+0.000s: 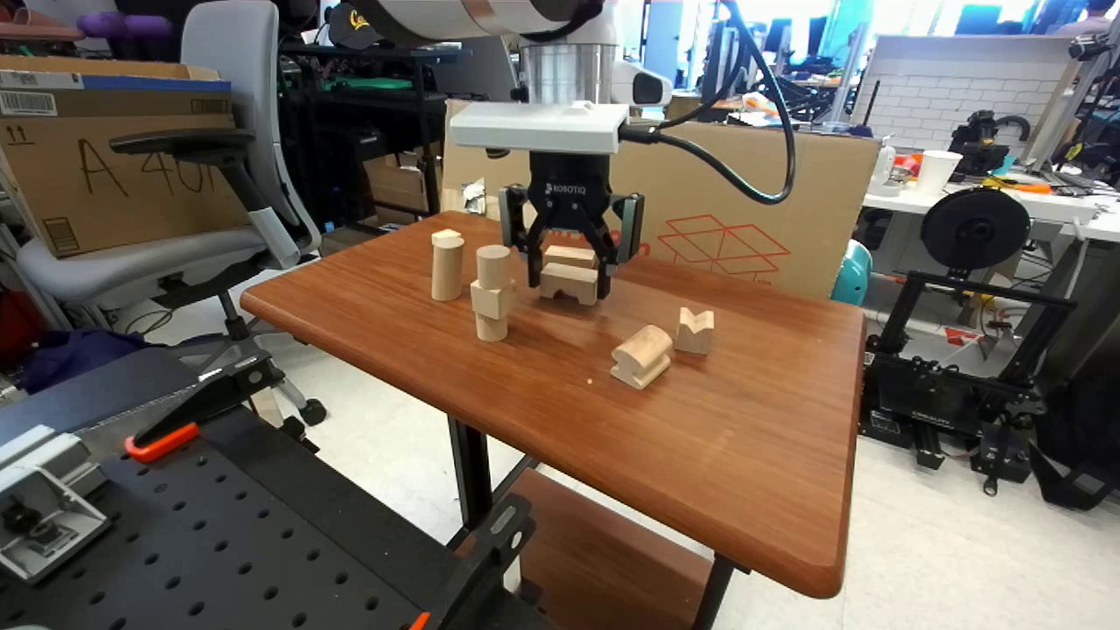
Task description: Move the wooden arch forwards
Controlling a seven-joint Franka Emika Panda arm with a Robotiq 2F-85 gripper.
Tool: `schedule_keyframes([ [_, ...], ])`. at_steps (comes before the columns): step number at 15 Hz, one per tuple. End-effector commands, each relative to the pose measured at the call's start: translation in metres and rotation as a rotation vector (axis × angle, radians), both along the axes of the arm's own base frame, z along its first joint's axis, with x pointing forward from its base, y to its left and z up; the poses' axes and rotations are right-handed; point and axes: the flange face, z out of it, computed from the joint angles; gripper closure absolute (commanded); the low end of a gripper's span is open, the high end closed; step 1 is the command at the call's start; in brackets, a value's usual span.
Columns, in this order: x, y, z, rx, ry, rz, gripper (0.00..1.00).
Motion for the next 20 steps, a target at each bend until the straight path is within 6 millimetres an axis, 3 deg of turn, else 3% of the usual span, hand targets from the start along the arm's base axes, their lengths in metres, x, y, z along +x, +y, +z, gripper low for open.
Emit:
schedule_keyframes([
  [1,0.011,0.003,0.003,-0.024,0.026,-0.006,0.51],
  [2,0.013,0.004,0.006,-0.024,0.027,-0.005,0.57],
  [9,0.034,0.026,0.045,-0.024,0.016,0.023,0.57],
  [14,0.052,0.041,0.054,-0.019,0.006,0.032,0.57],
  [20,0.064,0.051,0.052,-0.012,-0.003,0.048,0.57],
])
